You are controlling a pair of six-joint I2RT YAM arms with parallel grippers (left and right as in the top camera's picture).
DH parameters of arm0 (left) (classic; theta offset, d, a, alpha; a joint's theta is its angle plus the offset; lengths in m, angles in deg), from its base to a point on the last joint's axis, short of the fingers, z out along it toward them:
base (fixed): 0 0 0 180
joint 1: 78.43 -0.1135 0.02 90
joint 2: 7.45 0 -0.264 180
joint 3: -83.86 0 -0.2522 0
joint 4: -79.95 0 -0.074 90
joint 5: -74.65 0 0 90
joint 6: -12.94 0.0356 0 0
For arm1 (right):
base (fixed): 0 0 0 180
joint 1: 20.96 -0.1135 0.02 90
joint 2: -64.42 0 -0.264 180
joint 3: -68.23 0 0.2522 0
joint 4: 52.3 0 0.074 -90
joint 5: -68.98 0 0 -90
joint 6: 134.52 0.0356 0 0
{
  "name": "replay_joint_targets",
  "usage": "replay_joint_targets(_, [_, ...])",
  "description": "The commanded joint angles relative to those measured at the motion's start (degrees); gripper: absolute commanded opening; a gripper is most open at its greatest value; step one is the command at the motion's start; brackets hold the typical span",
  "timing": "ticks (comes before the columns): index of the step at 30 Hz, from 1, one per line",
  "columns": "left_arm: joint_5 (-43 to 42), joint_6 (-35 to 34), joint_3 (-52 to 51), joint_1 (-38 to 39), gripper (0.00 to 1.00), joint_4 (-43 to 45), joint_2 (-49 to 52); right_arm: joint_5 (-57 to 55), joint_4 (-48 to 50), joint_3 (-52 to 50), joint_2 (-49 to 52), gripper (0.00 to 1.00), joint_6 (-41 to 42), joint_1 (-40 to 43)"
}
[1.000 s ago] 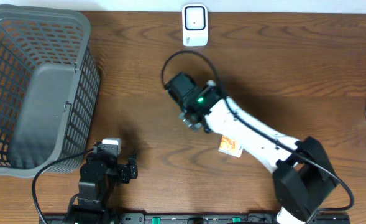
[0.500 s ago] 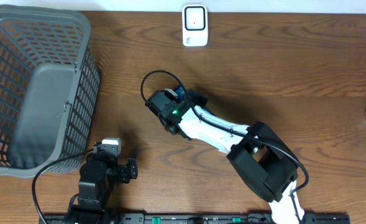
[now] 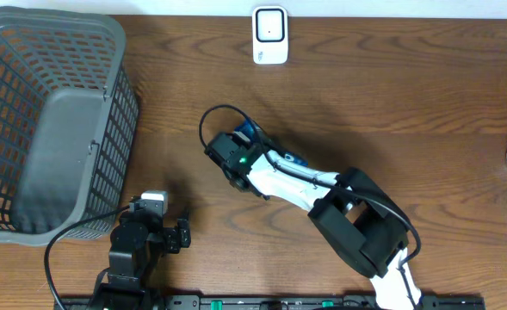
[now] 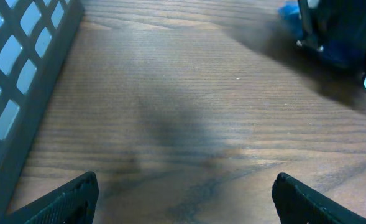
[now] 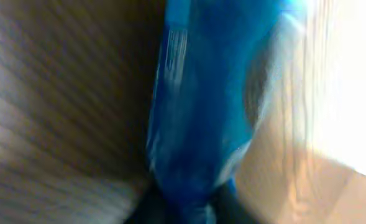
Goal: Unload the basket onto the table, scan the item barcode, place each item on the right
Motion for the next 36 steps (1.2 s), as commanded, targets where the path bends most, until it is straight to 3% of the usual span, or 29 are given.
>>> replay_joint_targets(1, [0.31, -0.31, -0.87, 0.11, 0.90, -0.15, -0.44, 0.46, -0.63, -3.65, 3.06, 0.01, 5.62, 0.90])
replay_joint_targets(4, [0.31, -0.31, -0.87, 0.11, 0.90, -0.15, -0.44, -1.92, -0.81, -3.23, 2.84, 0.01, 6.49, 1.07])
replay_joint_targets(7, [0.31, -0.28, -0.87, 0.11, 0.90, -0.15, -0.44, 3.91, -3.23, -1.16, 1.66, 0.01, 4.11, 1.01])
replay_joint_targets(13, [0.31, -0.31, -0.87, 0.11, 0.90, -0.15, -0.44, 38.51, -19.89, 11.65, -4.50, 0.01, -8.24, 4.33])
replay_joint_targets(15, [0.31, -0.31, -0.87, 0.11, 0.90, -0.15, -0.44, 58.55, -27.98, 17.75, -6.64, 0.01, -15.72, 8.20])
replay_joint_targets(20, [0.31, -0.28, -0.87, 0.11, 0.90, -0.15, -0.44, 84.28, -33.86, 19.02, -6.67, 0.01, -27.91, 16.87])
replay_joint_targets(31, [0.31, -0.28, -0.87, 0.11, 0.90, -0.15, -0.44, 108.17, -34.60, 16.68, 2.91, 0.01, -35.89, 30.56])
replay_joint_targets(36, [0.31, -0.28, -0.87, 0.11, 0.90, -0.15, -0.44, 111.08, -39.56, 16.68, 7.04, 0.01, -48.41, 31.45])
